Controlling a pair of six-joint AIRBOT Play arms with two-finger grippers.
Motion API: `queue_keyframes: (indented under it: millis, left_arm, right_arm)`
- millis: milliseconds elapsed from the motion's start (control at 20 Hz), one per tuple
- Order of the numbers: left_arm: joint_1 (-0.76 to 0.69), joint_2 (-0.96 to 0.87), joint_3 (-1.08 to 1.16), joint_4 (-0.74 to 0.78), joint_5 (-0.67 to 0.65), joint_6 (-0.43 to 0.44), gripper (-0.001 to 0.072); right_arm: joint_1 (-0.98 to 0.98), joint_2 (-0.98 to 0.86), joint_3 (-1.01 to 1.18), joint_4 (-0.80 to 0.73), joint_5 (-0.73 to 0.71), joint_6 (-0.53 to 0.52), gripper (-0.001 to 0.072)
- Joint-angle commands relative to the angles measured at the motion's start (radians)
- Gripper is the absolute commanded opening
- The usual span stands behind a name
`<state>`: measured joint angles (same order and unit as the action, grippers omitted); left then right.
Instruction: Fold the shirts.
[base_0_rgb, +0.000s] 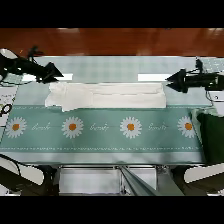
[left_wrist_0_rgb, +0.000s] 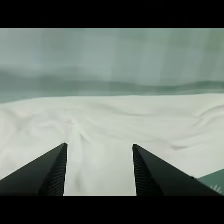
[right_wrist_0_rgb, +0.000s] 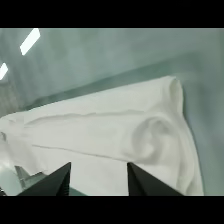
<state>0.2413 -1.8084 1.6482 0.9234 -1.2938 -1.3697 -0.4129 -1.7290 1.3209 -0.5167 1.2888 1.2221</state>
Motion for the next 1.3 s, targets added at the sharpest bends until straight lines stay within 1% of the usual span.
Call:
queue_keyframes:
  millis: [0, 50, 100, 150, 200, 250, 300, 400, 500, 600, 850, 950, 1100, 1150, 1200, 1250]
  left_arm:
    - [0.078, 0.135, 0.063, 0.128, -0.076, -0.061, 0.0508]
    - [0.102, 0.207, 0.034, 0.151, -0.043, -0.061, 0.0508]
    - [0.120, 0.283, -0.021, 0.160, 0.007, -0.061, 0.0508]
    - [0.132, 0.369, -0.108, 0.162, 0.077, -0.061, 0.0507]
    - [0.137, 0.470, -0.235, 0.161, 0.167, -0.063, 0.0507]
    - [0.132, 0.574, -0.381, 0.149, 0.256, -0.068, 0.0507]
    - [0.120, 0.661, -0.515, 0.130, 0.323, -0.067, 0.0508]
    - [0.082, 0.804, -0.741, 0.115, 0.407, -0.068, 0.0507]
    - [0.050, 0.882, -0.871, 0.112, 0.408, -0.068, 0.0507]
    - [0.025, 0.914, -0.926, 0.112, 0.394, -0.068, 0.0507]
    - [0.012, 0.912, -0.927, 0.063, 0.388, -0.068, 0.0507]
    - [0.012, 0.912, -0.927, 0.063, 0.389, -0.068, 0.0507]
    - [0.012, 0.912, -0.927, 0.063, 0.391, -0.068, 0.0507]
    - [0.012, 0.912, -0.927, 0.063, 0.395, -0.068, 0.0508]
    - [0.012, 0.912, -0.927, 0.063, 0.397, -0.067, 0.0507]
    - [0.012, 0.912, -0.927, 0.063, 0.396, -0.065, 0.0507]
  right_arm:
    - [-0.139, 0.091, 0.052, -0.023, 0.155, 0.012, 0.0418]
    - [-0.182, 0.142, 0.052, -0.106, 0.140, 0.000, 0.0418]
    - [-0.212, 0.191, 0.040, -0.221, 0.111, 0.004, 0.0418]
    - [-0.228, 0.234, 0.003, -0.307, 0.061, 0.017, 0.0418]
    - [-0.234, 0.269, -0.059, -0.357, 0.003, 0.024, 0.0419]
    - [-0.233, 0.289, -0.130, -0.349, -0.046, 0.021, 0.0421]
    - [-0.225, 0.293, -0.198, -0.297, -0.086, -0.005, 0.0423]
    - [-0.189, 0.261, -0.299, -0.169, -0.138, -0.074, 0.0424]
    - [-0.135, 0.193, -0.310, -0.132, -0.143, -0.079, 0.0424]
    - [-0.087, 0.124, -0.310, -0.084, -0.155, -0.079, 0.0424]
    - [0.009, 0.010, -0.283, -0.011, -0.172, -0.080, 0.0423]
    - [0.057, -0.016, -0.247, -0.006, -0.174, -0.079, 0.0424]
    - [0.126, -0.054, -0.185, -0.005, -0.183, -0.050, 0.0422]
    - [0.147, -0.064, -0.166, -0.004, -0.189, -0.047, 0.0411]
    - [0.166, -0.069, -0.148, -0.005, -0.198, -0.034, 0.0359]
    - [0.180, -0.068, -0.136, -0.005, -0.206, -0.031, 0.0186]
